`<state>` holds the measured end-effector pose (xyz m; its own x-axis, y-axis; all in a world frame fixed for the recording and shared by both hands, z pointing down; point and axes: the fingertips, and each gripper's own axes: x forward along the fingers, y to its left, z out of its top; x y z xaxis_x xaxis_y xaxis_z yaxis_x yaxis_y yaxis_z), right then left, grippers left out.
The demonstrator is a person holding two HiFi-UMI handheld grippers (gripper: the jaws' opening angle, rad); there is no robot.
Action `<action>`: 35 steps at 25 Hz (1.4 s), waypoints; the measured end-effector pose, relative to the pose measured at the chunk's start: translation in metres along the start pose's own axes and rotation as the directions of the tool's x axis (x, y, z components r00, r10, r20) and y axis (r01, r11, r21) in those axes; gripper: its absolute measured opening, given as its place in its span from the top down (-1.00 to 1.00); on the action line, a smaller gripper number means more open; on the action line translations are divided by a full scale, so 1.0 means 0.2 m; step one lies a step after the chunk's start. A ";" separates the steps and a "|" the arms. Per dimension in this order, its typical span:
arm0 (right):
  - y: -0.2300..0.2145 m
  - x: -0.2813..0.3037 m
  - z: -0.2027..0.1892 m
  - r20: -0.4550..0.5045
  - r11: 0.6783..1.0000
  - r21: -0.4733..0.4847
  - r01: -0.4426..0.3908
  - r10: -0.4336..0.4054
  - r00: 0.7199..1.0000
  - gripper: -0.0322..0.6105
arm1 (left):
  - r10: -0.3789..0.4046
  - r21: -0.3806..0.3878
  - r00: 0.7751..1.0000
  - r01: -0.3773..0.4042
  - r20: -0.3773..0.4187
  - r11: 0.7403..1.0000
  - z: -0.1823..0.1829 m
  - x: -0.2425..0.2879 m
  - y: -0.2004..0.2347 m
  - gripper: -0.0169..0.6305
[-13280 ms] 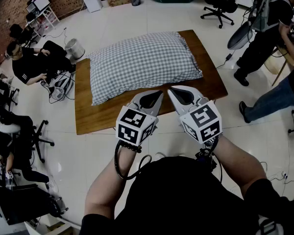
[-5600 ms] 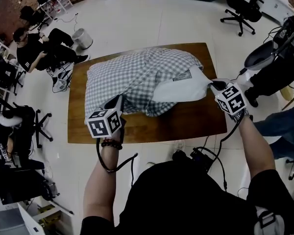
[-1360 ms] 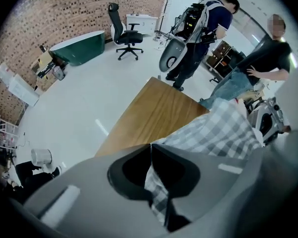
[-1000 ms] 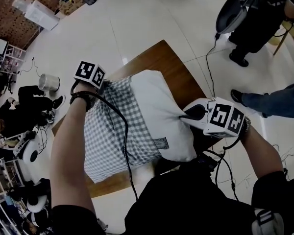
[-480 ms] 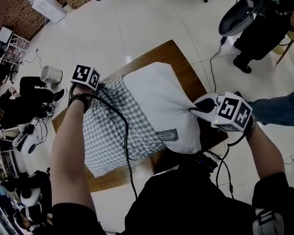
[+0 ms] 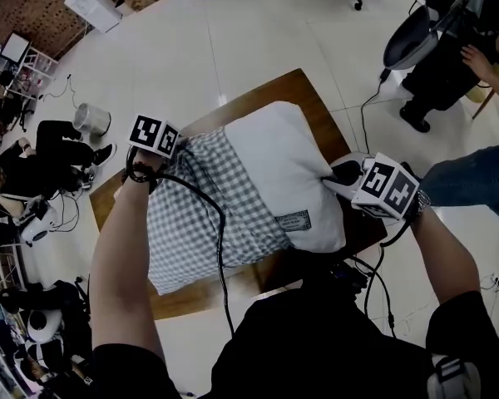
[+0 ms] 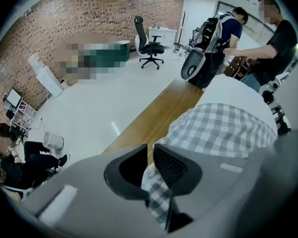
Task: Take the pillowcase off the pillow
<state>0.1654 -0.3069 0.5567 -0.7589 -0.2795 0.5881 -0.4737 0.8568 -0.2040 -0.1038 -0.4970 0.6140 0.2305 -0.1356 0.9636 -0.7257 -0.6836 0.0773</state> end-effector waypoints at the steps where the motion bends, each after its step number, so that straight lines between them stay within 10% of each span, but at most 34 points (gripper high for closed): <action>1: 0.00 0.01 0.00 0.003 1.000 -0.003 0.009 -0.009 1.000 0.74 | -0.002 -0.006 1.000 0.002 0.026 1.000 0.00 -0.01 -0.01 0.78; 19: 0.30 -0.07 0.18 0.038 0.990 -0.046 0.136 -0.134 0.990 0.43 | 0.026 0.060 0.939 -0.049 0.343 0.997 -0.10 -0.46 -0.27 0.46; 35: 0.98 0.13 0.04 -0.045 0.939 -0.242 0.246 -0.265 0.963 0.15 | -0.007 0.040 0.841 -0.017 0.540 0.999 -0.86 -0.79 -0.80 0.45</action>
<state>0.0491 -0.1495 0.5252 -0.5855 -0.4762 0.6560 -0.5234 0.8401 0.1427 -0.1354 -0.2430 0.4940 0.5495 -0.4966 0.6719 -0.7028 -0.7096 0.0503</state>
